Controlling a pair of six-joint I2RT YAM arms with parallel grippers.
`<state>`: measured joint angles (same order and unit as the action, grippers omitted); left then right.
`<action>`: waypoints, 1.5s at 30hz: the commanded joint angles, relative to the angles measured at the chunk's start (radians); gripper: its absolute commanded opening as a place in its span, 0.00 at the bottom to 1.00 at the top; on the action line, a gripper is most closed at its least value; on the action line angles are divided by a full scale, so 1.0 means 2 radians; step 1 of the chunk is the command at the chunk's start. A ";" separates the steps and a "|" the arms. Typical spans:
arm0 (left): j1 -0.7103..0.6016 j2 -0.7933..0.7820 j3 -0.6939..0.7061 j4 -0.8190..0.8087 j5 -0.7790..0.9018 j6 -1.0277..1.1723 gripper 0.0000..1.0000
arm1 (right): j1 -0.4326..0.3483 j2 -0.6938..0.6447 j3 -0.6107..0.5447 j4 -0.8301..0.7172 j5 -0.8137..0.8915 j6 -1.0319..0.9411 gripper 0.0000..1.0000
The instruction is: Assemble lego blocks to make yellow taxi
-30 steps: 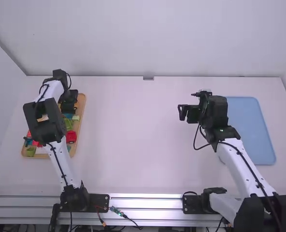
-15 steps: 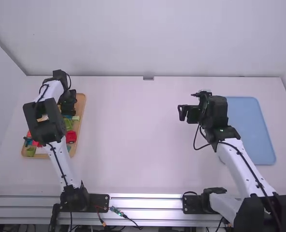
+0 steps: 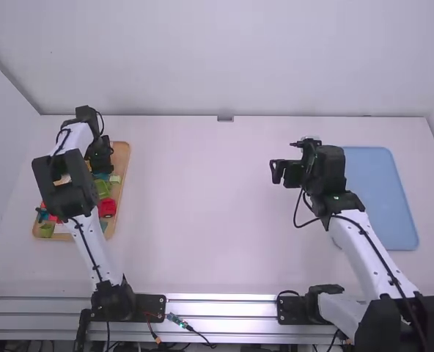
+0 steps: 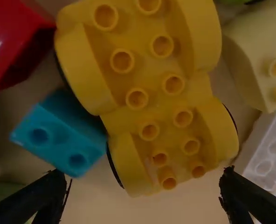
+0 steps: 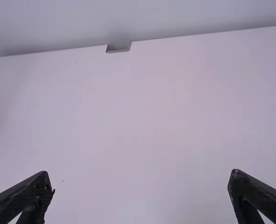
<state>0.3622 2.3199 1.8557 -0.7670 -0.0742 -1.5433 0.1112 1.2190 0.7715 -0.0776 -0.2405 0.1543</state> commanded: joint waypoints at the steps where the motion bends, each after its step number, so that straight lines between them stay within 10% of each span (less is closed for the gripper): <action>1: 0.002 0.000 -0.007 -0.003 0.006 0.001 0.84 | 0.001 0.002 0.018 0.001 -0.001 0.001 1.00; 45: 0.037 0.000 0.017 -0.072 0.011 -0.077 0.79 | 0.001 0.002 0.018 0.000 -0.001 0.001 0.99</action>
<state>0.4431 2.3196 1.8915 -0.8967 -0.0696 -1.7039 0.1112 1.2190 0.7715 -0.0780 -0.2405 0.1539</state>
